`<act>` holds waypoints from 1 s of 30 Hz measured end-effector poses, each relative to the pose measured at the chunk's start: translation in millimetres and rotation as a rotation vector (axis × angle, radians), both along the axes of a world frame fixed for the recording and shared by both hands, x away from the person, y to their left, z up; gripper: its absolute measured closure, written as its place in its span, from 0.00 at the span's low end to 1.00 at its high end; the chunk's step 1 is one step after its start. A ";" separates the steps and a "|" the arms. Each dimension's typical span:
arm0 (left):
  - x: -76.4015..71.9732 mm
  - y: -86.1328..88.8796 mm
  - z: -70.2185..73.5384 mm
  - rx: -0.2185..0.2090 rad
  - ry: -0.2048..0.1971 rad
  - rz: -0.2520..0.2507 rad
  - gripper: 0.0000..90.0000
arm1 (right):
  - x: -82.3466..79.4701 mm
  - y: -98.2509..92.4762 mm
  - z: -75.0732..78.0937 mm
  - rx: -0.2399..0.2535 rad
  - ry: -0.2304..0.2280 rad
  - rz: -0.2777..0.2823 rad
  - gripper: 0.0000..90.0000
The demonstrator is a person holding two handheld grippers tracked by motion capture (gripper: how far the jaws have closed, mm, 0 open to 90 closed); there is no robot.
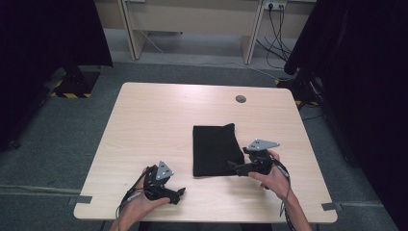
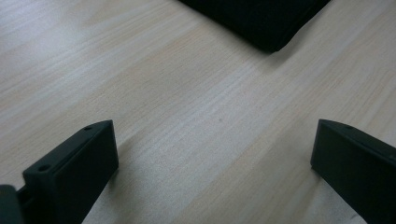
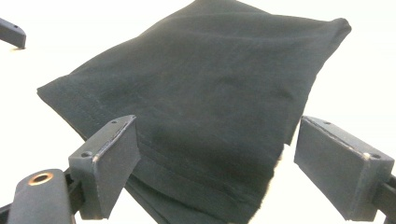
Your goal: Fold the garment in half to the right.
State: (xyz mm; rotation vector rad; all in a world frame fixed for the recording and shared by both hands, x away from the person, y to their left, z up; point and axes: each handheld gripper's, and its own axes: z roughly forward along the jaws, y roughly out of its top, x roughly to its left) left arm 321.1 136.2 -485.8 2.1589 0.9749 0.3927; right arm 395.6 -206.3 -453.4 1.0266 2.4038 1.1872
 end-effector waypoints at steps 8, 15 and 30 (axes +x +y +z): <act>0.0 0.0 0.0 0.000 0.000 0.000 0.00 | -6.0 -9.8 1.7 -0.014 -0.026 0.004 0.16; 0.0 0.0 0.0 0.000 0.000 0.000 0.00 | -10.1 -16.7 0.4 -0.015 -0.030 0.004 0.16; 0.4 -0.2 0.0 -0.001 0.000 0.002 0.00 | -19.5 -27.8 -6.5 -0.013 -0.009 0.000 0.16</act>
